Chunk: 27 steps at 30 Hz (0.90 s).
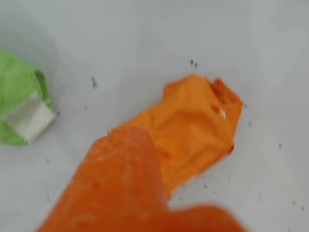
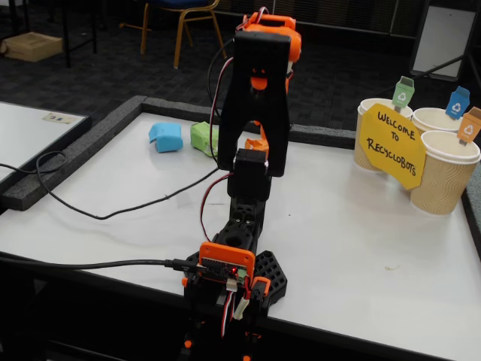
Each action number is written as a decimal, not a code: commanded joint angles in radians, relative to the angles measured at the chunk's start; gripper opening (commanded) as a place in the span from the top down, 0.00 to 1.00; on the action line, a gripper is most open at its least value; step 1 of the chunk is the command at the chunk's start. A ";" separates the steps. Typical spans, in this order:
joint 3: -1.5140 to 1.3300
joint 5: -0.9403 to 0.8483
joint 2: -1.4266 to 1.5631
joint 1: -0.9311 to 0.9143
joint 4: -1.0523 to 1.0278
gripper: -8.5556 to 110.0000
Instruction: Sort rubbish by color.
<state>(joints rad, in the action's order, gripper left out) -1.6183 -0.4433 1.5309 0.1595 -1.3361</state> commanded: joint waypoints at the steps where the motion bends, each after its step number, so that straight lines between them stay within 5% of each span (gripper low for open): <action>1: 0.178 -0.034 -0.017 -0.006 -0.021 0.82; 27: 0.229 -0.077 -0.190 -0.069 -0.026 0.74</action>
<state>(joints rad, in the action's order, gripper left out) -1.5125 -0.4985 1.3100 0.0782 -1.3714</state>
